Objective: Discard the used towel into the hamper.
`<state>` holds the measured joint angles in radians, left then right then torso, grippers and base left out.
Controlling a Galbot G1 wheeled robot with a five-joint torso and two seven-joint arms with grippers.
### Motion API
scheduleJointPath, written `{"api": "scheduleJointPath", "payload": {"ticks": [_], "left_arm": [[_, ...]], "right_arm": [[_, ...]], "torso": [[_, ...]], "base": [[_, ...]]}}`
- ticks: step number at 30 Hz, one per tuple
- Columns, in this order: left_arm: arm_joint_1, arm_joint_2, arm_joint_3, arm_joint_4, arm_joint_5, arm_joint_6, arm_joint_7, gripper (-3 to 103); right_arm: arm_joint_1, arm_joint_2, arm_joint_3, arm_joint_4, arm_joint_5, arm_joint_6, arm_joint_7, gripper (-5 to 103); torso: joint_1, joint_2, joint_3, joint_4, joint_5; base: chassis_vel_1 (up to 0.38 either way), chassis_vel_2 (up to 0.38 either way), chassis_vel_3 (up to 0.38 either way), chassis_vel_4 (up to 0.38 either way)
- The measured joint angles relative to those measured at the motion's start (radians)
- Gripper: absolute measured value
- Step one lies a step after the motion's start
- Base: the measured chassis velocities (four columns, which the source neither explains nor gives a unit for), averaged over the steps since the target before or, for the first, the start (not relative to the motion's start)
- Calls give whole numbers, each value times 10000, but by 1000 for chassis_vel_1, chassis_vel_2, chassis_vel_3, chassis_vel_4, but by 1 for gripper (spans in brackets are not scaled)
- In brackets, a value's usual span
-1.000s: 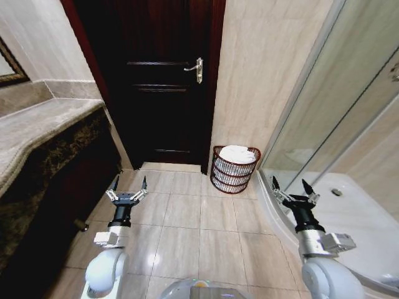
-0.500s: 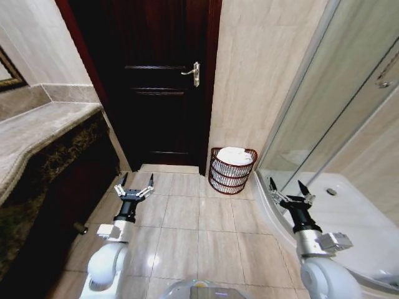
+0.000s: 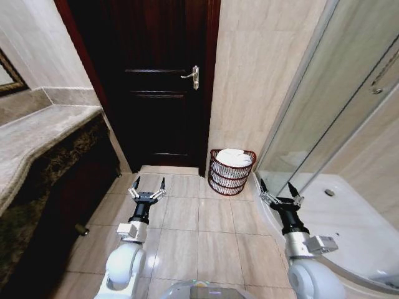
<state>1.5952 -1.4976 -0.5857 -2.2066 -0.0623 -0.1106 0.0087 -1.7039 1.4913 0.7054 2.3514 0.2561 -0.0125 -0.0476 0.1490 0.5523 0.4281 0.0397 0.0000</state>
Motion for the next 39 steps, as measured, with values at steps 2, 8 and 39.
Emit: {"api": "scheduleJointPath", "payload": {"ticks": [2,8,39], "left_arm": [[19,-2,-64,-23,-1,-36,3,100],[172,-22,-184,-137,-7,-119,58,100],[268,285,-396,-461,-564,-81,75,100]], "right_arm": [[-30,-28,0,-26,44,29,0,100],[-29,-183,207,-68,351,48,76,100],[-27,-266,204,177,303,-89,161,100]], "torso": [[23,56,33,0,0],[136,315,178,1,0],[690,1660,970,1,-3]], "base": [[0,0,0,0],[0,0,0,0],[0,0,0,0]]}}
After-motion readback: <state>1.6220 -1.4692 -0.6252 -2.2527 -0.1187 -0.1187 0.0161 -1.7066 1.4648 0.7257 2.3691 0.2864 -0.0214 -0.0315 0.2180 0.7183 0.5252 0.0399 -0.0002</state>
